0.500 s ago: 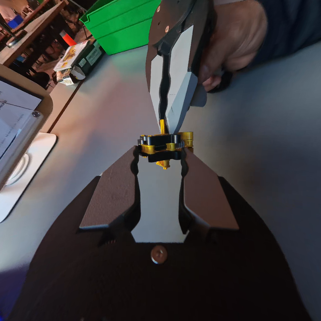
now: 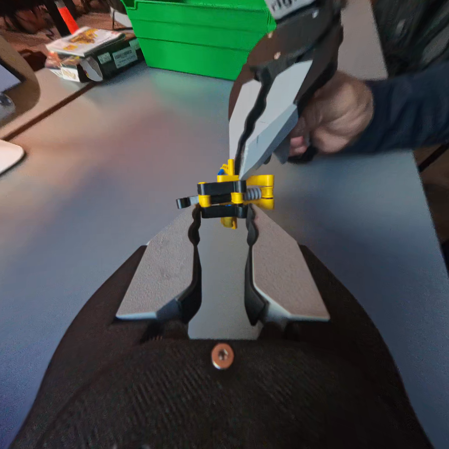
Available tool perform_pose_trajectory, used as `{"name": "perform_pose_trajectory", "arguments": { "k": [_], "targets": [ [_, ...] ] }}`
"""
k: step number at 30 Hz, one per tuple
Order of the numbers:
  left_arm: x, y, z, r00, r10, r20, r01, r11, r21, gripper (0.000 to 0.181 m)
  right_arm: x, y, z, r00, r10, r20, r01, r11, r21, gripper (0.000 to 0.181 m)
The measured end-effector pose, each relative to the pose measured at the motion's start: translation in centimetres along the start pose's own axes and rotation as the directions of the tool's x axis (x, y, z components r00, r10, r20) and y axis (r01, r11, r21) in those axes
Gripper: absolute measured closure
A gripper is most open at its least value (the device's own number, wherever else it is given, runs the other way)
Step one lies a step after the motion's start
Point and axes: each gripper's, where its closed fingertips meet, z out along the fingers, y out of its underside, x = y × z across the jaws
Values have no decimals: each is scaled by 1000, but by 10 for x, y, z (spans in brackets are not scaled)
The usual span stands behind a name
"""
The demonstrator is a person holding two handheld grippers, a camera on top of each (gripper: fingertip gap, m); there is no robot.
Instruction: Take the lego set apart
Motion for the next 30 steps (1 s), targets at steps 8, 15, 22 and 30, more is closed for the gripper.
{"name": "perform_pose_trajectory", "arguments": {
  "k": [8, 15, 22, 30],
  "targets": [
    [-10, 5, 4, 999, -17, 45, 18, 1000, -19, 147, 61, -66, -107, 976, 214, -44, -159, 835, 526, 181],
    [-25, 30, 13, 954, 231, 189, -184, 954, -237, 147, 24, -7, -29, 987, 161, 1, -161, 987, 25, 157],
    [-13, -3, 2, 887, 414, 207, -410, 910, -60, 148, -9, 4, 2, 962, 198, 190, -191, 980, -53, 169],
    [-11, -5, 4, 888, 404, 219, -400, 914, -63, 148, -13, 3, -2, 885, 334, 323, -337, 940, -49, 173]
  ]
}}
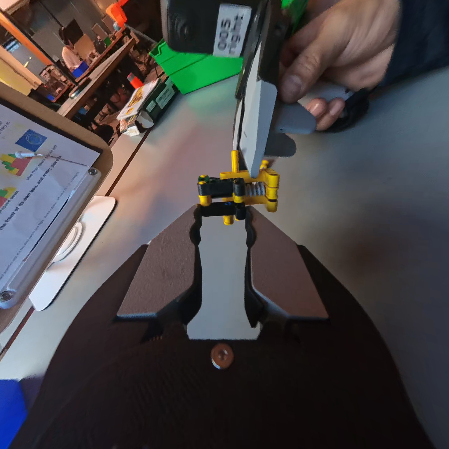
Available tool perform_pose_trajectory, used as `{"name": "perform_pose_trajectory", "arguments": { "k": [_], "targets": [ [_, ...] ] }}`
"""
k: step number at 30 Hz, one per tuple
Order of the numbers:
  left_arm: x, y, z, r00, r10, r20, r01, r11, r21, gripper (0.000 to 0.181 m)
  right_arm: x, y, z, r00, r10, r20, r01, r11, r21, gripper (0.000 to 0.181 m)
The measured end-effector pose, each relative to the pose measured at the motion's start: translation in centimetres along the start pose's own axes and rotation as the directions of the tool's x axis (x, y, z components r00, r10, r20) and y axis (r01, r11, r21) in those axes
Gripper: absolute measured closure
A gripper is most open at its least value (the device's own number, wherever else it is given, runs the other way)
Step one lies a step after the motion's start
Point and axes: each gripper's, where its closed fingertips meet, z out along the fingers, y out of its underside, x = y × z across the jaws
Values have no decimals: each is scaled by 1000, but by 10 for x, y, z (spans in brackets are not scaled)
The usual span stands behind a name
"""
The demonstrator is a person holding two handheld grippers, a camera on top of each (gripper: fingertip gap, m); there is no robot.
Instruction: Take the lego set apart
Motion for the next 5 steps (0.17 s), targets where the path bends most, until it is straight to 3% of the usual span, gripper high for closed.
{"name": "perform_pose_trajectory", "arguments": {
  "k": [2, 5],
  "targets": [
    [6, -7, -1, 997, -53, -49, 55, 998, 38, 147, -13, -2, 3, 992, 54, 115, -58, 998, 29, 173],
    [5, -1, 0, 998, -45, -45, 45, 999, -9, 148, -7, 0, 5, 994, 62, 91, -64, 998, 13, 174]
  ]
}}
